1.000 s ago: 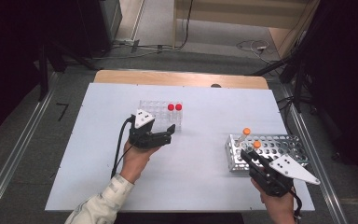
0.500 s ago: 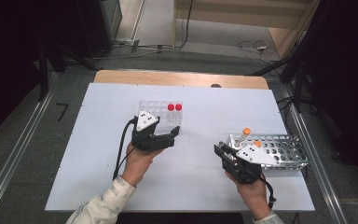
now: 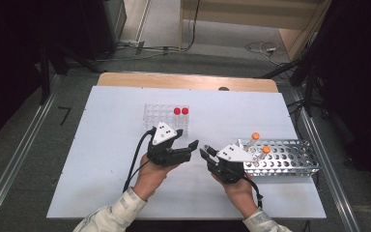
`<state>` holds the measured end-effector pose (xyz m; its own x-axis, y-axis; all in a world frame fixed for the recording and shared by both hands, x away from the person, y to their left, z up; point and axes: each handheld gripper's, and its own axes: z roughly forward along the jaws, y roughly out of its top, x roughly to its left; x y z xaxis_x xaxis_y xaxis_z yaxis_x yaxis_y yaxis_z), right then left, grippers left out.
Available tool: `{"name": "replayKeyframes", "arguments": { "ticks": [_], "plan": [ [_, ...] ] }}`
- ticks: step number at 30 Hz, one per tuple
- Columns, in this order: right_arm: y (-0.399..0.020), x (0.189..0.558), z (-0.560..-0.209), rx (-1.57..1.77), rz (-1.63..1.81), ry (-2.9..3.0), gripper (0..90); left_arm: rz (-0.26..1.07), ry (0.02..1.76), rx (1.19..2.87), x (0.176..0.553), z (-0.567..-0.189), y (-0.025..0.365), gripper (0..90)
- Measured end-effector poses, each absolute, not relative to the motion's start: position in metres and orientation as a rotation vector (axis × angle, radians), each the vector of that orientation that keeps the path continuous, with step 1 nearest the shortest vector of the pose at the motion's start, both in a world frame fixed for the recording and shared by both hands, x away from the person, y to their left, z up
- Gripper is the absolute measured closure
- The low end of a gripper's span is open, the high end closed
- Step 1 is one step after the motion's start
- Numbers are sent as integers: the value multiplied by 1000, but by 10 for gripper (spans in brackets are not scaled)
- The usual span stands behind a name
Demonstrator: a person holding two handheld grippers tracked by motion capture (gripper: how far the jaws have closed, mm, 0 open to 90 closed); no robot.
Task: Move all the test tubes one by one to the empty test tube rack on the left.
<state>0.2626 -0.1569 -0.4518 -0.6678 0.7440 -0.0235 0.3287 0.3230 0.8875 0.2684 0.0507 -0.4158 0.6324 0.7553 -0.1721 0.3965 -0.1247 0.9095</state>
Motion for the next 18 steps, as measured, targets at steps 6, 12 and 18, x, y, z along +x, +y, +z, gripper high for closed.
{"name": "replayKeyframes", "arguments": {
  "ticks": [6,12,18],
  "plan": [
    [-147,260,-453,913,1305,2178,737,339,883,1783,266,-420,42,565],
    [-145,258,-452,904,1314,2182,737,337,877,1794,266,-421,39,599],
    [-144,257,-451,890,1319,2171,737,311,877,1802,267,-425,37,697]
  ]
}}
